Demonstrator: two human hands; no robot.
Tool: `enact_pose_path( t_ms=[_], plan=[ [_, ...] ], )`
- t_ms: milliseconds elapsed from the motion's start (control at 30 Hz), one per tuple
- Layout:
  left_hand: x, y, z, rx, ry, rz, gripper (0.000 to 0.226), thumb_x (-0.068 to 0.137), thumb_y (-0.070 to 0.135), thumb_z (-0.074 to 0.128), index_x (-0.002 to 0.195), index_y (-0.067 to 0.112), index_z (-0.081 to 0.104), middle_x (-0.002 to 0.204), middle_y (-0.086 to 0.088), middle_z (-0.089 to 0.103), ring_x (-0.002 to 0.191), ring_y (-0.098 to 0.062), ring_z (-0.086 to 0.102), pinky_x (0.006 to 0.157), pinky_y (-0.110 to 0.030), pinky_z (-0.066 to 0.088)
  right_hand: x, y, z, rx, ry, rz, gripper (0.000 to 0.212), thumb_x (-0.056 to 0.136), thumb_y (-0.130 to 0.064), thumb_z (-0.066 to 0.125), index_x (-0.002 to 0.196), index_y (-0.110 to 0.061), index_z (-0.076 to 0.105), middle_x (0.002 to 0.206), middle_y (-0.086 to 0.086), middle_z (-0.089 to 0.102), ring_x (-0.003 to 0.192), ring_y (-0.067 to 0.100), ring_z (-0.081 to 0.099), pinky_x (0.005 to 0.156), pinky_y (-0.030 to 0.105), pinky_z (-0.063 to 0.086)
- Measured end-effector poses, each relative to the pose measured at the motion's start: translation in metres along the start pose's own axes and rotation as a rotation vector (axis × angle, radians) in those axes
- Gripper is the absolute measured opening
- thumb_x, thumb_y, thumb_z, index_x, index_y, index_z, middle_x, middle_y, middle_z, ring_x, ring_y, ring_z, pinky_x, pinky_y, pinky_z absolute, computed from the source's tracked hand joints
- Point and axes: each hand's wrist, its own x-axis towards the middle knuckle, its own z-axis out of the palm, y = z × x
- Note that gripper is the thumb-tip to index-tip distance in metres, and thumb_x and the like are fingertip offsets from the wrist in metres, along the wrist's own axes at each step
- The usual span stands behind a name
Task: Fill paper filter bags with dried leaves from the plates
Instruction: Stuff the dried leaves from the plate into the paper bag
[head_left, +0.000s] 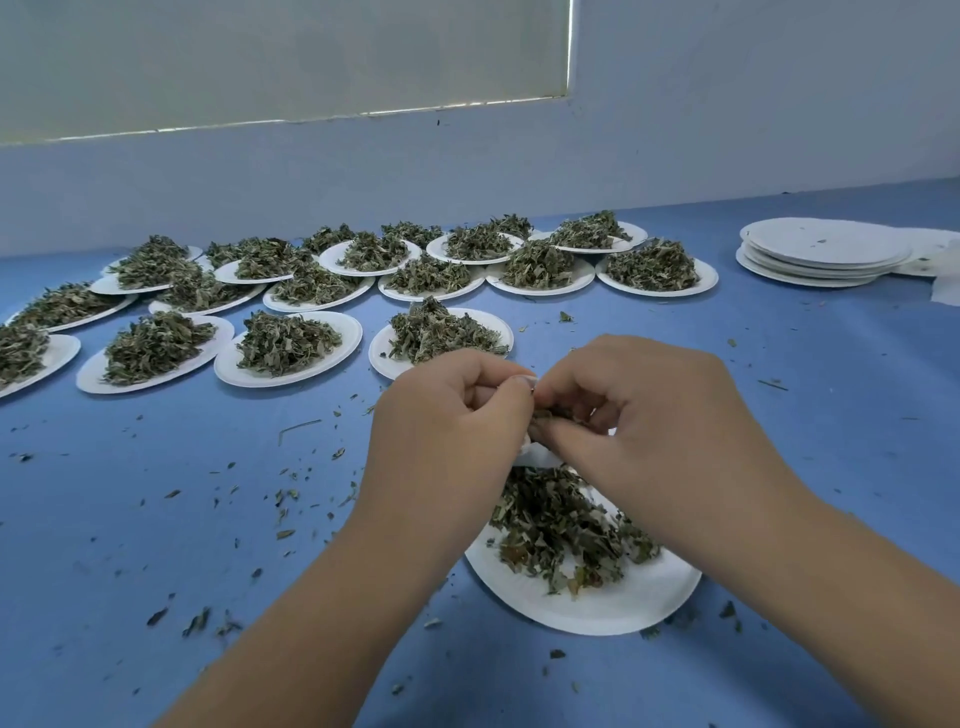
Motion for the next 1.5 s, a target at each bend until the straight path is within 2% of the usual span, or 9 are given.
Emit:
enact_pose_path(
  t_ms=[267,467,567,700,833,1133,1233,1400,1500],
  plan=[
    [0.002,0.003,-0.002,-0.143,0.047,-0.015,0.016,0.087,0.006,0.062,0.079,0.014,0.074,0.045,0.004,0.053,0.034,-0.002,0.045,0.038,-0.01,0.036,-0.002,-0.001,-0.004,0.192,0.091,-0.008,0.025,0.074,-0.014,0.078,0.08,-0.035,0.068,0.079,-0.014,0.061,0.076,0.002,0.063,0.07,0.018,0.053],
    [0.003,0.0,-0.001,-0.169,0.014,-0.029,0.018,0.086,0.008,0.063,0.076,0.017,0.074,0.049,-0.001,0.053,0.04,-0.009,0.041,0.04,-0.015,0.035,-0.001,0.0,0.002,-0.004,0.057,-0.122,0.018,0.082,-0.006,0.068,0.084,-0.023,0.076,0.076,-0.006,0.066,0.074,0.009,0.061,0.068,0.035,0.052],
    [0.004,0.002,-0.003,-0.235,0.035,-0.057,0.016,0.087,0.004,0.062,0.078,0.01,0.073,0.045,0.005,0.051,0.037,-0.003,0.043,0.038,-0.011,0.037,-0.002,-0.001,-0.001,0.05,0.023,-0.126,0.017,0.086,-0.013,0.066,0.089,-0.026,0.076,0.08,-0.011,0.07,0.079,0.006,0.063,0.072,0.03,0.053],
    [0.005,0.004,-0.007,-0.347,0.058,-0.1,0.016,0.088,-0.001,0.061,0.076,0.004,0.071,0.043,0.004,0.041,0.034,-0.003,0.036,0.036,-0.01,0.038,-0.004,-0.003,-0.007,0.113,0.067,-0.164,0.015,0.083,-0.018,0.063,0.088,-0.025,0.076,0.083,-0.015,0.069,0.083,-0.001,0.061,0.076,0.013,0.046],
    [0.007,0.004,-0.011,-0.332,0.1,-0.113,0.018,0.089,0.005,0.064,0.074,0.009,0.073,0.047,0.001,0.039,0.035,-0.006,0.033,0.036,-0.013,0.037,-0.003,0.003,-0.015,0.043,0.037,-0.172,0.021,0.084,-0.027,0.061,0.1,-0.028,0.075,0.098,-0.022,0.067,0.095,0.001,0.055,0.083,0.011,0.039],
    [0.004,0.005,-0.01,-0.377,0.076,-0.097,0.017,0.091,0.0,0.059,0.077,0.005,0.069,0.04,0.011,0.045,0.032,-0.002,0.039,0.037,-0.011,0.039,-0.005,0.005,-0.006,-0.24,-0.072,-0.351,0.031,0.084,-0.03,0.062,0.113,-0.024,0.072,0.116,-0.016,0.066,0.092,0.021,0.054,0.079,0.038,0.048],
    [0.004,0.003,-0.009,-0.326,0.059,-0.09,0.016,0.09,0.004,0.062,0.079,0.009,0.072,0.044,0.011,0.052,0.036,-0.002,0.045,0.043,-0.014,0.045,-0.005,0.003,-0.004,-0.323,-0.118,-0.357,0.031,0.086,-0.038,0.055,0.11,-0.025,0.071,0.112,-0.018,0.066,0.088,0.021,0.052,0.075,0.039,0.046],
    [0.001,0.0,-0.004,-0.195,0.041,-0.027,0.016,0.086,0.013,0.065,0.075,0.02,0.074,0.045,0.012,0.049,0.041,-0.005,0.042,0.043,-0.016,0.036,-0.004,0.001,0.005,-0.394,-0.198,-0.358,0.033,0.087,-0.047,0.049,0.08,-0.021,0.068,0.087,-0.015,0.062,0.078,0.019,0.043,0.067,0.033,0.036],
    [0.001,0.0,-0.004,-0.124,0.069,0.008,0.016,0.085,0.014,0.065,0.075,0.023,0.073,0.045,0.014,0.051,0.041,-0.003,0.044,0.044,-0.014,0.036,-0.001,0.003,0.006,-0.377,-0.253,-0.358,0.035,0.089,-0.049,0.046,0.084,-0.023,0.069,0.092,-0.016,0.061,0.08,0.016,0.041,0.072,0.036,0.041]
  ],
)
